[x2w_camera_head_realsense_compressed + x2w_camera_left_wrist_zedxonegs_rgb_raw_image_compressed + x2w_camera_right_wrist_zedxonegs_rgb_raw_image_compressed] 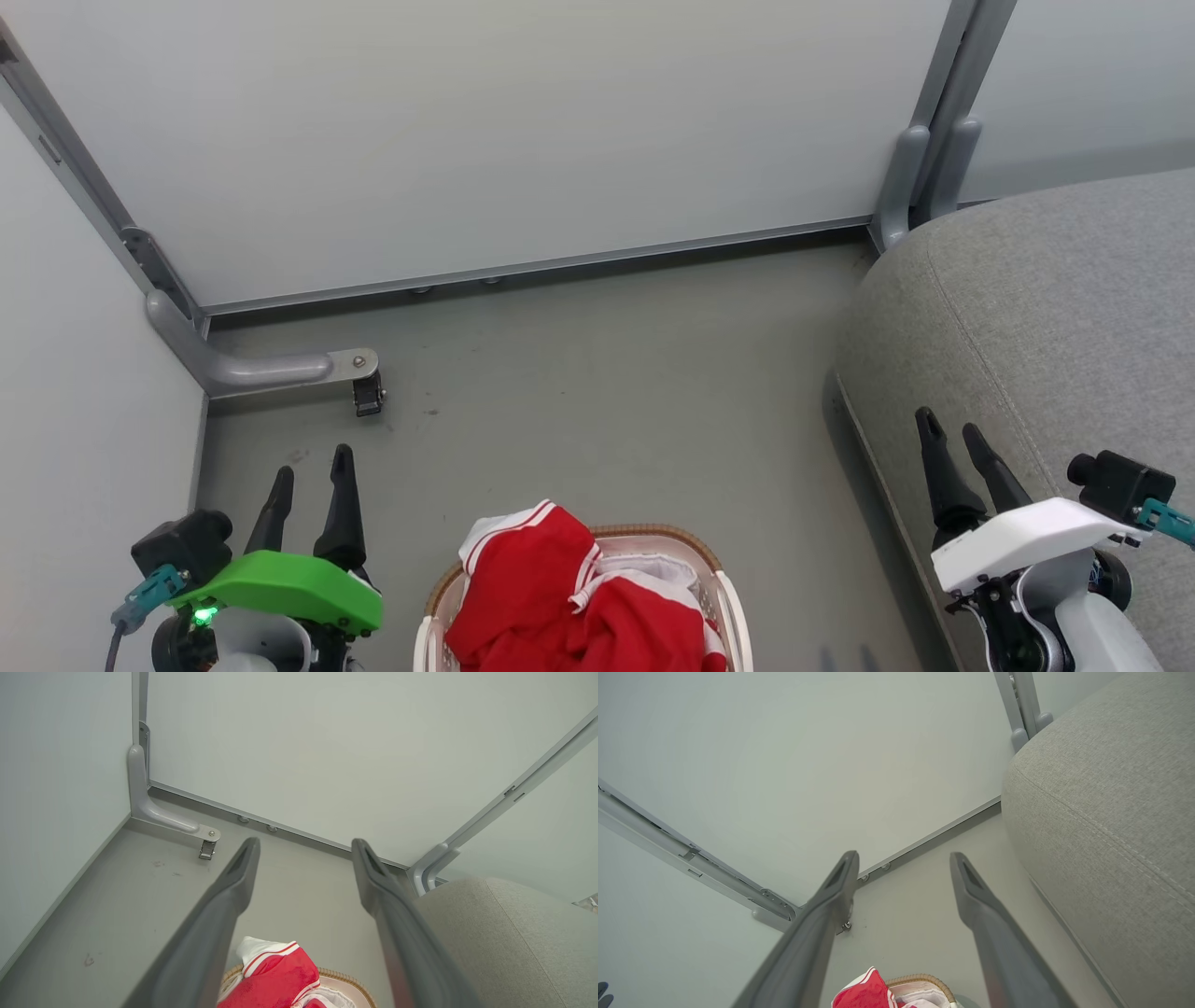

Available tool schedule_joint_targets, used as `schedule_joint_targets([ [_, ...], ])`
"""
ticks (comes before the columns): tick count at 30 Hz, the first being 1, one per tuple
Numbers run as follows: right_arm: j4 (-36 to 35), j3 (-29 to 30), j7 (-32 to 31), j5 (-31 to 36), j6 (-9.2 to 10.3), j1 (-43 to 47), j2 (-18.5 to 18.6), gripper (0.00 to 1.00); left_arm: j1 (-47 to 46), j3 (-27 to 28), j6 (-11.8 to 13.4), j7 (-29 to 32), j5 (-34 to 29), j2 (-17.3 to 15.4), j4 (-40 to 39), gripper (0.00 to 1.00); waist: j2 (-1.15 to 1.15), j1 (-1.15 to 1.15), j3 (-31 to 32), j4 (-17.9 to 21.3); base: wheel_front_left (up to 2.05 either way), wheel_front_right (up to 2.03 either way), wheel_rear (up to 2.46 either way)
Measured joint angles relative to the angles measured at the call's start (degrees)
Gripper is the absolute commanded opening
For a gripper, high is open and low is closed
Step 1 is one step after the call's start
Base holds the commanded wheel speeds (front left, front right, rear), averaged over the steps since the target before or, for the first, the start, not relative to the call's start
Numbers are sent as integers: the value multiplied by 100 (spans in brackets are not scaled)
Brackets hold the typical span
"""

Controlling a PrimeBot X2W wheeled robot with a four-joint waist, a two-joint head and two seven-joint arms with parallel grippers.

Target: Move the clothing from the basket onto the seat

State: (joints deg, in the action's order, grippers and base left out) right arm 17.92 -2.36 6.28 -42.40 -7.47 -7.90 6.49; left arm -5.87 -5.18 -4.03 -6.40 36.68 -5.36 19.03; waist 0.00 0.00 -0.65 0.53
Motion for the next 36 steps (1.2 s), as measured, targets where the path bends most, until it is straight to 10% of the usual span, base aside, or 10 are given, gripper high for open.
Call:
schedule_joint_targets([
  [36, 321, -26, 522, 2419, -1, 35, -52, 100, 82, -399, 250, -520, -2042, -26, 132, 100, 0, 0, 53, -5, 0, 0, 0],
])
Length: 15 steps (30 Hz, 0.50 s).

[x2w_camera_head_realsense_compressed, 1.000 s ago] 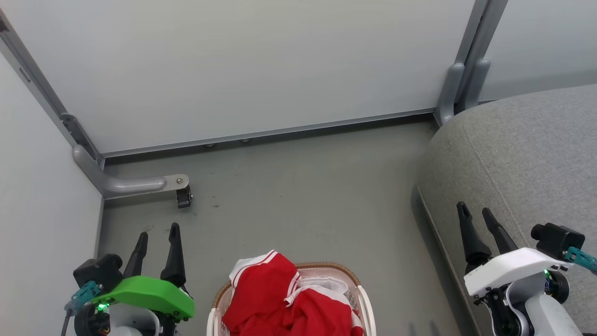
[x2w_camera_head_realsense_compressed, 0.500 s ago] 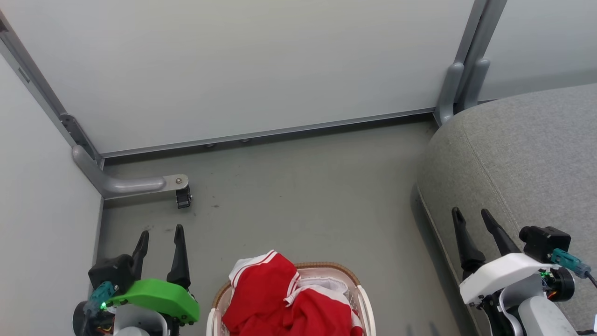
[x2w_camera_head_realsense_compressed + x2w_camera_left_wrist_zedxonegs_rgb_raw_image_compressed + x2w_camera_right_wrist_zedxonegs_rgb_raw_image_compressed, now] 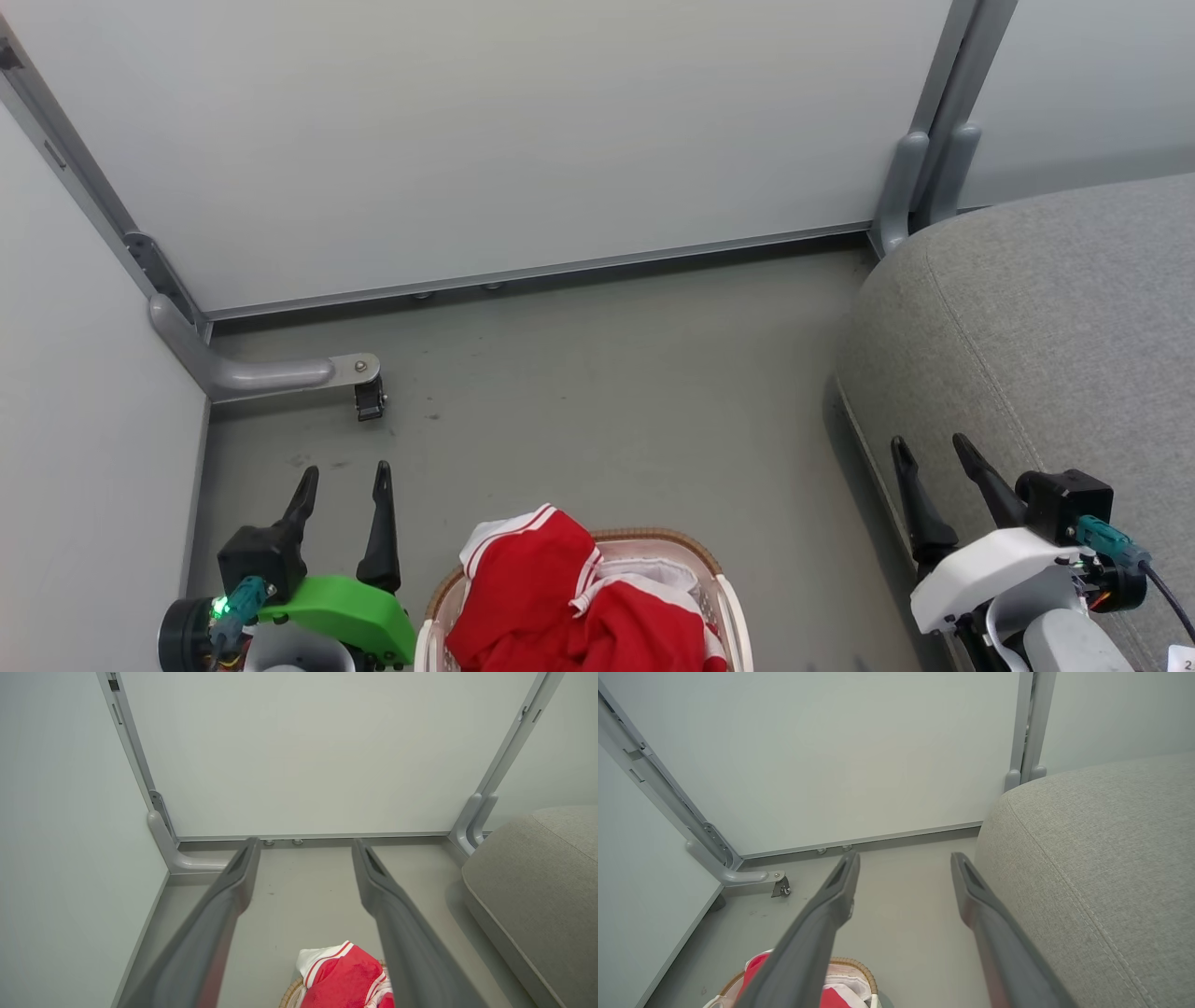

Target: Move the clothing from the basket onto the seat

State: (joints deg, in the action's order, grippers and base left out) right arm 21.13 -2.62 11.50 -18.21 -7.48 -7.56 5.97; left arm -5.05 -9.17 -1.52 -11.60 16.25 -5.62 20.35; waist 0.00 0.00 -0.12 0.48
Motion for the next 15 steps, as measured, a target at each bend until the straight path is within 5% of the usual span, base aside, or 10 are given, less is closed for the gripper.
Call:
schedule_joint_targets([
  [15, -144, -170, 172, 622, -1, -232, 4, 100, -194, -231, -197, -166, -669, 155, 442, 100, 0, 0, -476, 108, 0, 0, 0],
])
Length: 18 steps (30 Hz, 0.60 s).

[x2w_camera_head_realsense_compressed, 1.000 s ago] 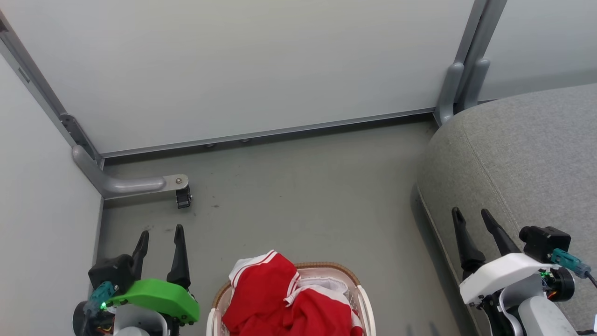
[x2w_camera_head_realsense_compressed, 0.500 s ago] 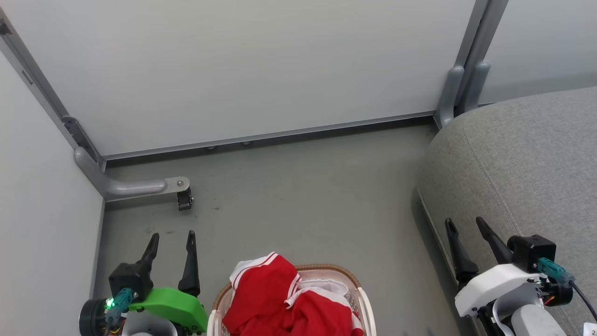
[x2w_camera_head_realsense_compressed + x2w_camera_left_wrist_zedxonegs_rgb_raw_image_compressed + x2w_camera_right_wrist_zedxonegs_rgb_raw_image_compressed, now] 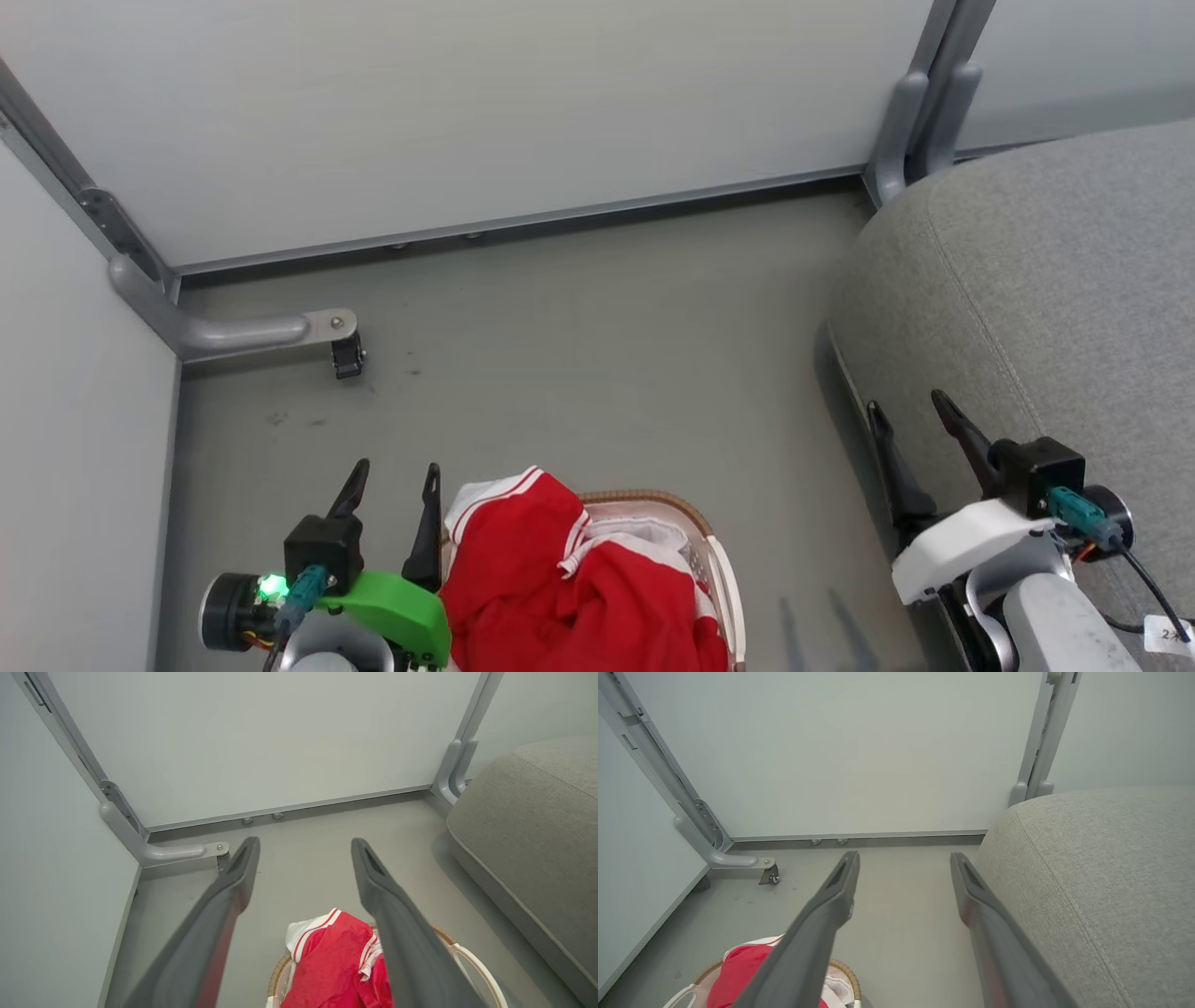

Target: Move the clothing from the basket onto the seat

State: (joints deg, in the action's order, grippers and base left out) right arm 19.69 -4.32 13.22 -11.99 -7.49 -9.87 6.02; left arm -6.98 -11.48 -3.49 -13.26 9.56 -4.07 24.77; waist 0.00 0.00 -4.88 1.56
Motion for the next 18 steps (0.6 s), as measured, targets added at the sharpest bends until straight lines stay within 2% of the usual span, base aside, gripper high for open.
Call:
schedule_joint_targets([
  [12, -174, -199, 127, 335, -1, -730, -87, 100, -943, -597, -314, -129, -401, 102, 1031, 100, 0, 0, -1160, 270, 0, 0, 0],
  [18, -200, -375, 178, 450, -2, -992, -160, 100, -1389, -917, -381, -179, -267, 121, 1600, 100, 0, 0, -1786, 444, 0, 0, 0],
])
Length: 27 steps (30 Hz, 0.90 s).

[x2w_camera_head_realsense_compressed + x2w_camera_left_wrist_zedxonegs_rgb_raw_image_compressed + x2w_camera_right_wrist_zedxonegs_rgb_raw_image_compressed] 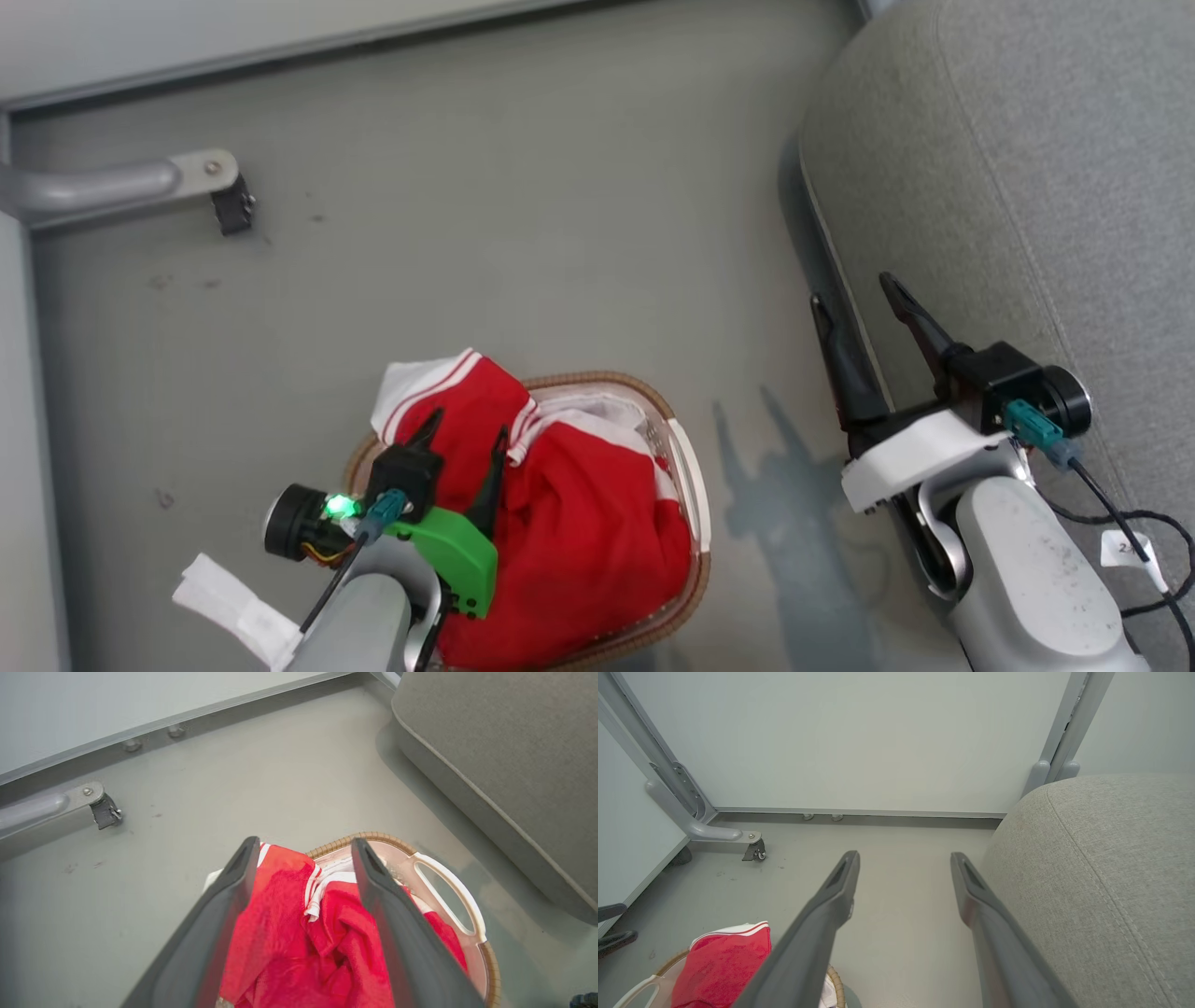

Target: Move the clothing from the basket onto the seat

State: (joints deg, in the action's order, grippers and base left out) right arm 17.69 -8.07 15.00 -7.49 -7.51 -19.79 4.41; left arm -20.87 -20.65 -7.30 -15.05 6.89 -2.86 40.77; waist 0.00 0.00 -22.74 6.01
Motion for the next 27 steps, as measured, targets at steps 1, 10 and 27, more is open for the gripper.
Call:
schedule_joint_targets([
  [1, -12, -14, 0, -10, -1, -58, -19, 100, -68, -90, -1, -8, 55, 1, 69, 100, 0, 0, -109, 32, 0, 0, 0],
  [10, -60, -135, 0, -69, -1, -326, -53, 100, -537, -1312, -8, -9, 1032, 9, 1024, 100, 0, 0, -926, 296, 0, 0, 0],
  [27, -188, -335, 0, -124, -1, -593, -124, 100, -1429, -2671, -8, 129, 2080, -104, 2850, 100, 0, 0, -1870, 673, 0, 0, 0],
])
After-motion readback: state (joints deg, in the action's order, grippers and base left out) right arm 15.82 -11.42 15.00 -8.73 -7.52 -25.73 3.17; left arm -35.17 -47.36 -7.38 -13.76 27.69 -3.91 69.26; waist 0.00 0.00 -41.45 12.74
